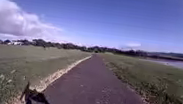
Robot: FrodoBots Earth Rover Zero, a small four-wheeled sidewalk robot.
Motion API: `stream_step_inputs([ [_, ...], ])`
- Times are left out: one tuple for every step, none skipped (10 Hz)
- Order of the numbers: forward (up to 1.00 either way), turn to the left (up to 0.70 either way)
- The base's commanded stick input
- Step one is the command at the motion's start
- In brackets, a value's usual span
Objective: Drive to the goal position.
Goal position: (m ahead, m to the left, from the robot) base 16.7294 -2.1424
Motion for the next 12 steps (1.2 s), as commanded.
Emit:
stream_step_inputs([
  [0.70, 0.00],
  [0.70, 0.00],
  [0.70, 0.00],
  [0.70, 0.00],
  [0.70, 0.00],
  [0.70, 0.00],
  [0.70, 0.00],
  [0.70, 0.00],
  [0.70, 0.00],
  [0.70, 0.00],
  [0.70, 0.01],
  [0.70, 0.01],
])
